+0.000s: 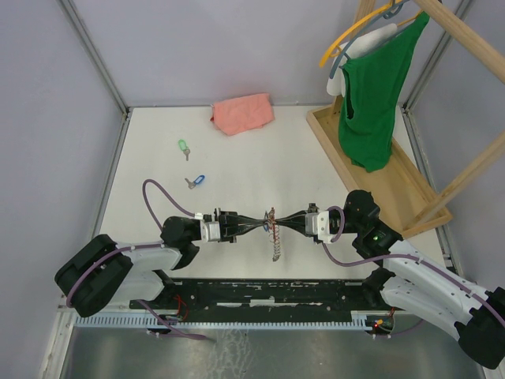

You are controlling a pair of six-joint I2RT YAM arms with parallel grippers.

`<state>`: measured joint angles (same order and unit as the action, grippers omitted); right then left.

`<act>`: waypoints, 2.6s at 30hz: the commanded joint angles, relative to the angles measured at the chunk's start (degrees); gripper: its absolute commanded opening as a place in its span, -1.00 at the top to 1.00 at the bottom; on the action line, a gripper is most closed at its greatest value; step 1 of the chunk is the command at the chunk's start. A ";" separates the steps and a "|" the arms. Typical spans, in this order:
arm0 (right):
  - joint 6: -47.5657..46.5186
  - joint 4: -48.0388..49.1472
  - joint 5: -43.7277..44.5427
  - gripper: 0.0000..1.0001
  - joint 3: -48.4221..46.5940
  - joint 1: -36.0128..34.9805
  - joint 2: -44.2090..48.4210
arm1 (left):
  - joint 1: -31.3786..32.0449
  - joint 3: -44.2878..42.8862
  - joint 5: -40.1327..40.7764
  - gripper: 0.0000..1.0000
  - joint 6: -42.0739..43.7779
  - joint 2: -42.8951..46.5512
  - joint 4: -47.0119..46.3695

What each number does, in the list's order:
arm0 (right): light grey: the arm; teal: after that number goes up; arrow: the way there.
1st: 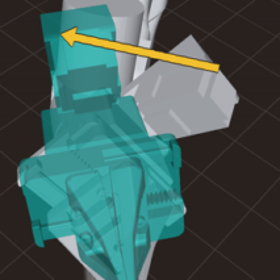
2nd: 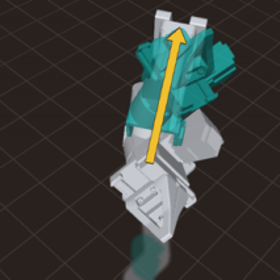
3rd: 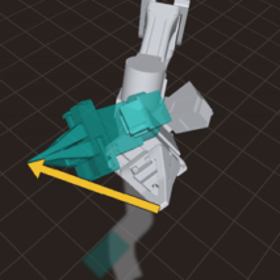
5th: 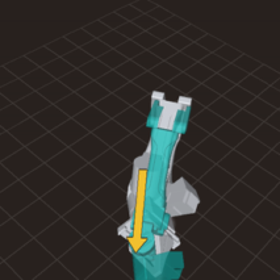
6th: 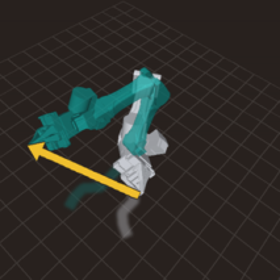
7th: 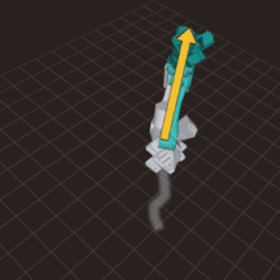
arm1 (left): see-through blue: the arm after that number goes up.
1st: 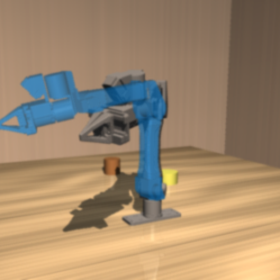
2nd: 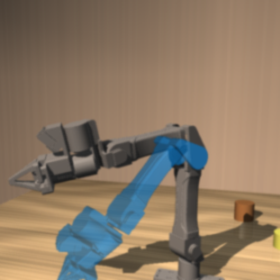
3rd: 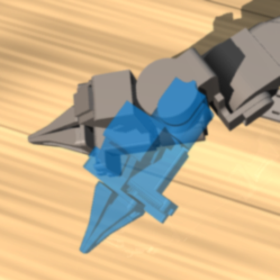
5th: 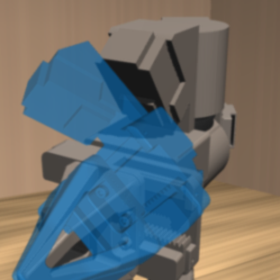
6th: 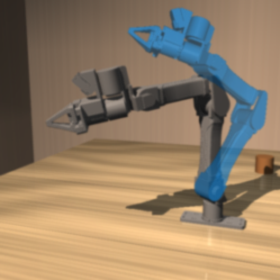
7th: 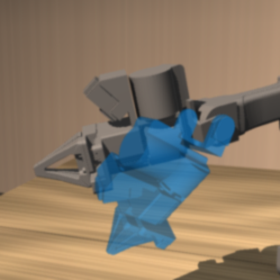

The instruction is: Put the keys on the keyring

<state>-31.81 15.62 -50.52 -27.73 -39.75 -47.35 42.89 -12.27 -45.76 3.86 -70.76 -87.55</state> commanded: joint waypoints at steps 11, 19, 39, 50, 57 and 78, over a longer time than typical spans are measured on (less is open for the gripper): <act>-0.11 2.92 -0.83 0.99 -2.01 -0.20 0.77 | 0.76 -2.00 -1.44 0.95 -1.04 -0.65 -8.37; -0.41 2.84 -0.05 0.99 -1.58 -0.22 1.34 | 0.79 -1.35 0.59 0.95 -0.45 0.03 -8.36; -0.88 3.06 -0.50 0.99 -1.76 -0.19 1.41 | 0.73 -2.20 -0.06 0.95 1.77 2.06 -2.72; -0.24 4.38 -1.07 0.99 -1.62 -0.23 1.30 | 0.83 -2.66 -0.50 0.95 1.09 1.19 -2.91; -0.26 5.11 -0.82 0.99 -1.50 -0.16 1.30 | 0.96 -2.89 -0.74 0.95 0.74 0.68 -2.95; -0.54 4.89 -0.21 0.99 -1.06 -0.22 2.15 | 0.96 -2.32 2.16 0.95 1.06 2.20 -1.35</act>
<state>-32.62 16.80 -50.13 -27.73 -39.75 -46.54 43.59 -13.47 -45.43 4.10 -70.17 -86.96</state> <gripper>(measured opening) 0.012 0.032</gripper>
